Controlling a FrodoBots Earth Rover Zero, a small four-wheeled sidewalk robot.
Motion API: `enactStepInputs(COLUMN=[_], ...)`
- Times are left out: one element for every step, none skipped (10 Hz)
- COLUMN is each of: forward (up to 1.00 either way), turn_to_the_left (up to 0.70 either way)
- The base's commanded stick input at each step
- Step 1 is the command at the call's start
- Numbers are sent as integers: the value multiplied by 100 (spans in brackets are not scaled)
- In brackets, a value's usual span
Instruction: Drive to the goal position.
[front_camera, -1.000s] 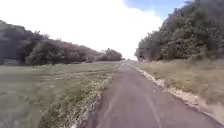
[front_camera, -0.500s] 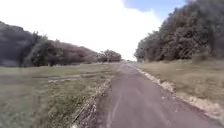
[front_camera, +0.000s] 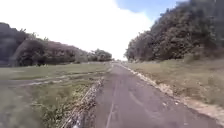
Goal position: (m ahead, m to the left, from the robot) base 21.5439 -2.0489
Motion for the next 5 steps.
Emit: enactStepInputs(forward=[85, 85, 85, 85, 85], turn_to_the_left=[0, 0, 0, 0, 0])
